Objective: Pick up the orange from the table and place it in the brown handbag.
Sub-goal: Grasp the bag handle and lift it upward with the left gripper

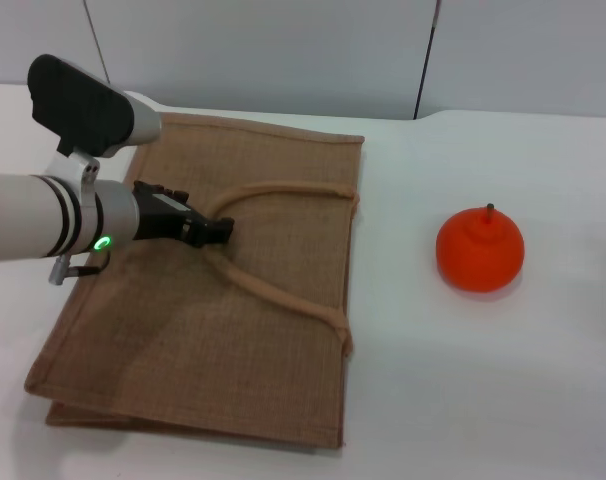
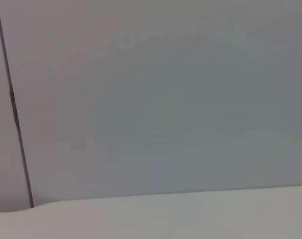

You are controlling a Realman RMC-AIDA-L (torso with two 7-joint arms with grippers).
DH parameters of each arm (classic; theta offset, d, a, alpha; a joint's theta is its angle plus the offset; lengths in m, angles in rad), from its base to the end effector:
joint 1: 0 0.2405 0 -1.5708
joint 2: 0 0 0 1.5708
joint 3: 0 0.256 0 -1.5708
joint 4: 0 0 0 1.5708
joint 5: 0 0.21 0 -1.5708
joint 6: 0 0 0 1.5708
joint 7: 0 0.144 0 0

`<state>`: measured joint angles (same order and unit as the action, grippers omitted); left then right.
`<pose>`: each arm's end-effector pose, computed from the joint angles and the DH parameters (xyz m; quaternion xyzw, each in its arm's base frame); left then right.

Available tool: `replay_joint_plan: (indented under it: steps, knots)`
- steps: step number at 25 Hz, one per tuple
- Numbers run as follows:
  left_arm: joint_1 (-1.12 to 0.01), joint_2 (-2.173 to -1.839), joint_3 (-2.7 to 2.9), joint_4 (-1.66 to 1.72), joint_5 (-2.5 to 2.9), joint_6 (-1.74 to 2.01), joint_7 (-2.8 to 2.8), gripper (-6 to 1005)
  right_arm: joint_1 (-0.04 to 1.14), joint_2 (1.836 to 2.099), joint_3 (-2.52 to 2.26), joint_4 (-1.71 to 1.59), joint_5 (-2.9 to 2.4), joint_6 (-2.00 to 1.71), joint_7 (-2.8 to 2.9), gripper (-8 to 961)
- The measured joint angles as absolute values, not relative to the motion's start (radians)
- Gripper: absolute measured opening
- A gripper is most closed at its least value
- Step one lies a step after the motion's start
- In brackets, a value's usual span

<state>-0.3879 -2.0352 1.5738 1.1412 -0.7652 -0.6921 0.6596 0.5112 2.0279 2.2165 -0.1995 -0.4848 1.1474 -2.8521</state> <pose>-0.2458 0.3855 -0.0186 -0.8724 -0.3204 -0.0002 0.3690 0.3784 0.3099 -0.0103 -0.6865 0.3370 0.2410 0.5975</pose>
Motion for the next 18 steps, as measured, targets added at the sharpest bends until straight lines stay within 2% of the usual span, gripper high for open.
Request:
replay_joint_plan:
  steps: [18]
  knots:
    - [-0.423,-2.037,1.57,1.078,-0.769,-0.663,0.659,664,0.515,2.028,2.215,-0.201,-0.486,1.147,-2.828,807]
